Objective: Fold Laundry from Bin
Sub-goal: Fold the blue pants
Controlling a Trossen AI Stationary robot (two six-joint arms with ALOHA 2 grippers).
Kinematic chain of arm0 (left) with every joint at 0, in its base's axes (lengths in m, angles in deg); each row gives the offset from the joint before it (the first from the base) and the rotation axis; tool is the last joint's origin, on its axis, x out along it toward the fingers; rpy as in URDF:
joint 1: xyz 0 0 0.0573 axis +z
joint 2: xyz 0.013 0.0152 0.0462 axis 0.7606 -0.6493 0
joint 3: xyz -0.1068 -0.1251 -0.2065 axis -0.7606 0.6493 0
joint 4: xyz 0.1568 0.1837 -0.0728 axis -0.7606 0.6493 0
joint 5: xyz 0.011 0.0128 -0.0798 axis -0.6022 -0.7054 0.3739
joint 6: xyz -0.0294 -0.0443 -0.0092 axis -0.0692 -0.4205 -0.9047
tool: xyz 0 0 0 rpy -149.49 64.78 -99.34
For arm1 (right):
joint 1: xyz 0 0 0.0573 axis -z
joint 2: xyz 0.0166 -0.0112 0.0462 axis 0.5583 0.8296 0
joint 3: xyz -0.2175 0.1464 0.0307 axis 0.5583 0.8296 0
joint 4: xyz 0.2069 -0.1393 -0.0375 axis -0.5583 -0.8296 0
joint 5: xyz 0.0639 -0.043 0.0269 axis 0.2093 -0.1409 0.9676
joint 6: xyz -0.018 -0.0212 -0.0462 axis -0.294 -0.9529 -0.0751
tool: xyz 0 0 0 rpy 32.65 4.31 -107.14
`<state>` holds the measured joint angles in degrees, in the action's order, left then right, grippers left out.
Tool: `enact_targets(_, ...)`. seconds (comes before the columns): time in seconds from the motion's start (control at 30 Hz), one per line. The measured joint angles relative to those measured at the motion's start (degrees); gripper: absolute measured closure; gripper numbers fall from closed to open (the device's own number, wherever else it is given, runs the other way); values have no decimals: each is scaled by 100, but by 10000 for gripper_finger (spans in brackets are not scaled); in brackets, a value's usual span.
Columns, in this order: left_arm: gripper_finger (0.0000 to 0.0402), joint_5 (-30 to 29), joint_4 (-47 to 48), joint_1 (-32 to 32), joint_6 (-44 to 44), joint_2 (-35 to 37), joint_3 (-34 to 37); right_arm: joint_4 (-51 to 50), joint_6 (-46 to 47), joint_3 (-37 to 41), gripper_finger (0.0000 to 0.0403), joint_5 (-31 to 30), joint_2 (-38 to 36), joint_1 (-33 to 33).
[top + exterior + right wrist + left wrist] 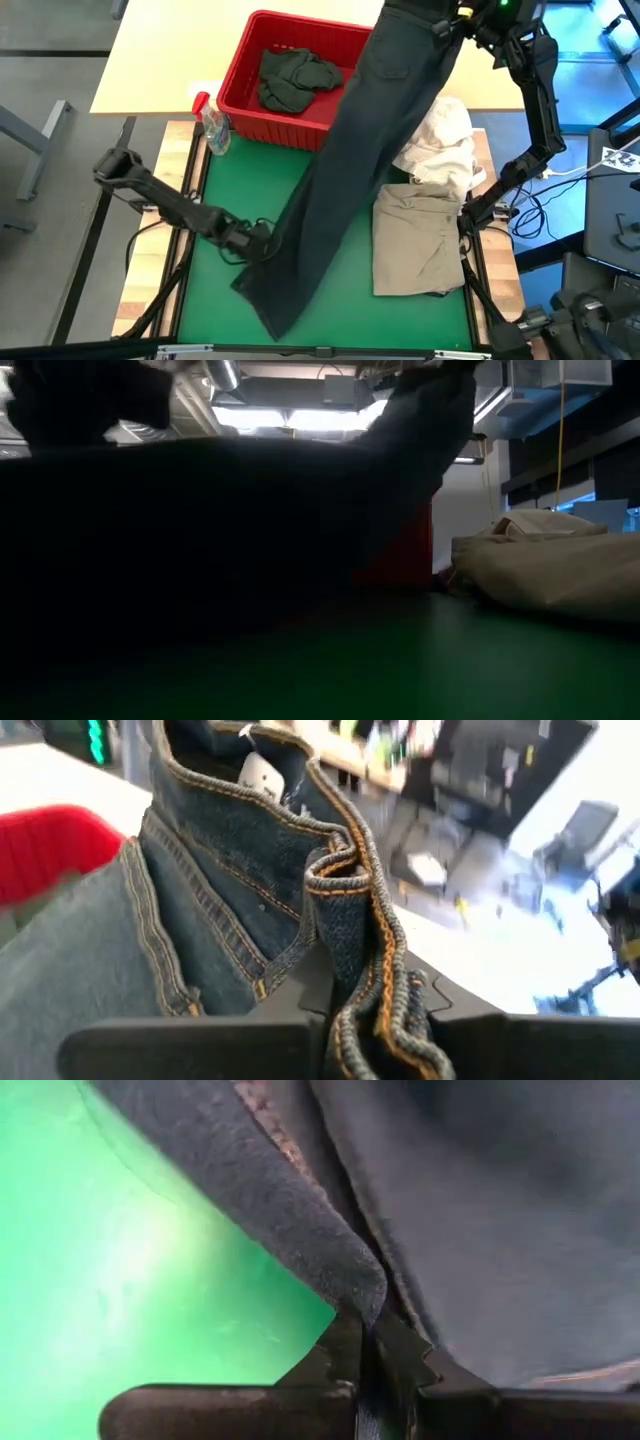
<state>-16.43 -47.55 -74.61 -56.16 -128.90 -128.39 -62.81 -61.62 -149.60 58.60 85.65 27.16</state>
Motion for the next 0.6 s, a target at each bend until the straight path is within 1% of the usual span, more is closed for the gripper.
enact_targets(0.1,399,-459,55,-314,-111,127,-2,-564,178,179,359,-320,43,0)
enact_targets(0.2,400,-666,44,-461,-136,46,-2,-799,326,571,359,-680,48,10)
enact_targets(0.33,400,-612,155,-595,-424,-45,86,-1023,552,1170,358,-946,14,83)
enact_targets(0.43,401,-317,146,-812,-848,-62,318,-1053,574,1564,359,-940,-62,169)
enact_targets(0.53,400,-108,133,-1133,-1261,-62,523,-1021,557,1704,359,-880,-179,159)
enact_targets(0.6,390,-68,167,-1305,-1437,-62,577,-872,398,1709,359,-807,-294,135)
